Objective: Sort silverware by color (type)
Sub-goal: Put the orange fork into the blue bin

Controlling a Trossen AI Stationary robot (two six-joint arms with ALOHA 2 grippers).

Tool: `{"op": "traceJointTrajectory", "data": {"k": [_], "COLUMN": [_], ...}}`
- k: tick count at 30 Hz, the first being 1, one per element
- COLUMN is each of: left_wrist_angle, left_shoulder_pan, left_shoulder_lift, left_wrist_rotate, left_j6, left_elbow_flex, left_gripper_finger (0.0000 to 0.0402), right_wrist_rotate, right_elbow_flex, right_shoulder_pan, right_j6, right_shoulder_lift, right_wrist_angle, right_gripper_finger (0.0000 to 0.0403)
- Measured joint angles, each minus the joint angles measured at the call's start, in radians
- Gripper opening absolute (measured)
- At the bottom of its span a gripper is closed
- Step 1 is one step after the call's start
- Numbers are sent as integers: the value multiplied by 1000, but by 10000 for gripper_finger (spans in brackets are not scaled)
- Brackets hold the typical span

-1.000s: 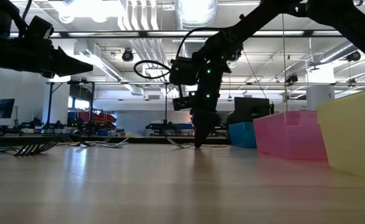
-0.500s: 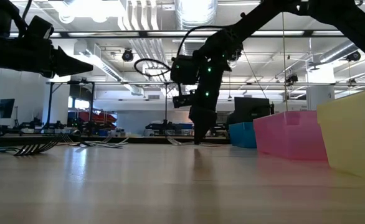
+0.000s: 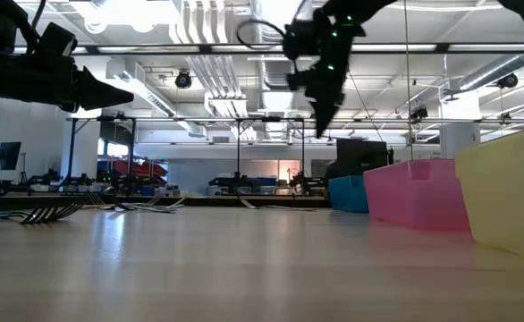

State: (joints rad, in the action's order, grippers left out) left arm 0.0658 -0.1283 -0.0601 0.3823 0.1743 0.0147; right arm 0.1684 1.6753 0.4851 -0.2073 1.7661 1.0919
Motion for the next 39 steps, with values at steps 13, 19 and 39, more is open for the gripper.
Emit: {"op": "traceJointTrajectory", "data": {"k": [13,19,39], "left_wrist_angle": [0,0,0], "left_shoulder_pan": [0,0,0], "left_shoulder_lift": [-1,-1,-1], "left_wrist_rotate": [0,0,0], "left_j6": [0,0,0], "left_elbow_flex": [0,0,0], "left_gripper_finger": [64,64,64], "right_wrist_rotate": [-20,-23,-168], "right_elbow_flex": [-290,-346,-243], "right_shoulder_pan": [304,312,19], "right_j6": [142,173,486], "right_shoulder_lift": [-135,-132,-29], "right_wrist_angle": [46,46,-469], "right_gripper_finger": [20,68,118]}}
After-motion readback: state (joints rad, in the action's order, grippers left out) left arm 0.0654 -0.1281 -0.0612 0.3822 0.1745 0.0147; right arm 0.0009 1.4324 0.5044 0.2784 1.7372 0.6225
